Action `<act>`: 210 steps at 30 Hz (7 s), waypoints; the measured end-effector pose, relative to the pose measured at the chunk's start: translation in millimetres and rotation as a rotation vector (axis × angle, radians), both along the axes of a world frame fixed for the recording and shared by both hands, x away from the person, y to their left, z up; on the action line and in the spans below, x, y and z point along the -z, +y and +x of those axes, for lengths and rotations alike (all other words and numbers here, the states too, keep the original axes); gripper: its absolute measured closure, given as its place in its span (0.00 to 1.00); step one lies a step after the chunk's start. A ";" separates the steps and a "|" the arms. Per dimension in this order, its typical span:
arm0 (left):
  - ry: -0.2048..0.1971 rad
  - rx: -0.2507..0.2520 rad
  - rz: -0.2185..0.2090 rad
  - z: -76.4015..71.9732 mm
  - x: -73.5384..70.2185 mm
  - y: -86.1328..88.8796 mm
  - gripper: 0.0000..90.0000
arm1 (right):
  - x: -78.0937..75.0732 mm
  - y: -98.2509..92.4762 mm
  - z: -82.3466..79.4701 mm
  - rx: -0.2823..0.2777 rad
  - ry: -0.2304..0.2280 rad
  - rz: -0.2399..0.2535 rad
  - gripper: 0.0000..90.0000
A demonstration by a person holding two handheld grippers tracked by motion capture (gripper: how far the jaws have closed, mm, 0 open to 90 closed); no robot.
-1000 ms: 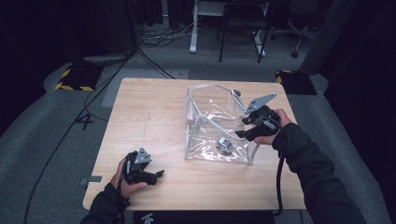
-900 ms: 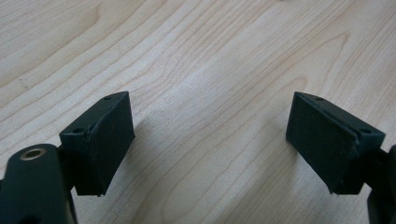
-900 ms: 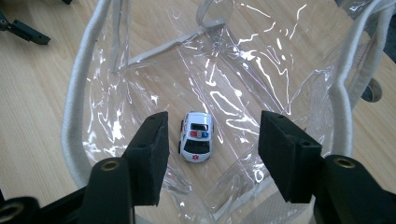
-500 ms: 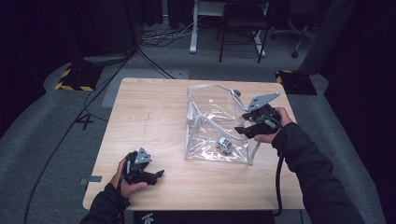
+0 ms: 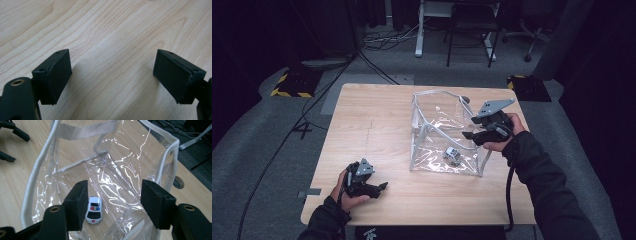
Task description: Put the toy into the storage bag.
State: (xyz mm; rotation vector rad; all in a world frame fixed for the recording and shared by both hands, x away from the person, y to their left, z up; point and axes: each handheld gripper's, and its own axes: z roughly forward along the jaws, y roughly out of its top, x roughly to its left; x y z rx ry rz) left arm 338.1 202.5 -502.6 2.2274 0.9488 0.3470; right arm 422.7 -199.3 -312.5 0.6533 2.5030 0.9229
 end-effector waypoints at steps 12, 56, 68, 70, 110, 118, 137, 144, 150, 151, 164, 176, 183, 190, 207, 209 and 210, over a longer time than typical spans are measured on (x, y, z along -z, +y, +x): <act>0.000 0.001 0.001 0.0 -0.1 0.1 0.17 | -5.4 -4.6 -0.7 0.026 -0.074 0.034 0.40; 0.001 0.000 0.000 0.0 -0.1 0.0 0.17 | -11.5 -33.2 2.1 0.208 -0.190 0.137 0.26; -0.001 -0.004 0.000 -0.1 0.0 -0.1 0.17 | -9.7 -50.3 1.8 0.252 -0.213 0.144 0.26; 0.000 -0.003 -0.001 -0.1 0.0 -0.1 0.17 | -9.5 -52.1 1.8 0.259 -0.213 0.145 0.26; 0.000 -0.001 -0.001 0.0 0.1 -0.1 0.17 | 26.9 -89.6 6.3 0.327 -0.155 0.123 0.26; -0.003 -0.001 0.000 0.2 0.0 0.0 0.17 | 37.5 -92.8 5.8 0.331 -0.137 0.109 0.26; -0.002 -0.002 0.002 0.1 -0.1 0.0 0.17 | 64.9 -95.8 -6.5 0.314 -0.097 0.114 0.27; -0.002 -0.001 0.001 0.2 0.0 0.0 0.17 | 76.9 -100.9 -8.5 0.321 -0.074 0.111 0.27; -0.002 -0.002 0.001 0.1 0.0 -0.1 0.17 | 85.8 -103.5 -11.0 0.315 -0.058 0.111 0.27; -0.002 -0.002 0.002 0.1 -0.1 0.0 0.17 | 87.0 -104.1 -11.8 0.313 -0.060 0.109 0.27; -0.002 0.000 0.001 0.2 0.0 0.0 0.17 | 110.0 -110.5 -21.8 0.310 -0.040 0.100 0.27; -0.002 -0.001 0.001 0.2 0.0 -0.1 0.17 | 130.8 -111.1 -29.7 0.290 -0.033 0.060 0.27; -0.002 -0.002 0.002 0.1 -0.1 0.0 0.17 | 142.8 -115.1 -34.9 0.287 -0.033 0.043 0.27; -0.002 -0.001 0.001 0.2 0.0 -0.1 0.17 | 148.7 -118.5 -42.5 0.297 -0.017 0.063 0.25; -0.002 0.000 0.001 0.2 0.0 -0.1 0.17 | 165.2 -129.5 -56.6 0.271 -0.010 0.071 0.22; -0.002 -0.002 0.002 0.1 -0.1 -0.1 0.17 | 166.7 -130.8 -59.3 0.266 -0.011 0.076 0.22; -0.002 -0.002 0.002 0.1 -0.1 0.0 0.17 | 167.5 -132.2 -60.6 0.260 -0.016 0.076 0.22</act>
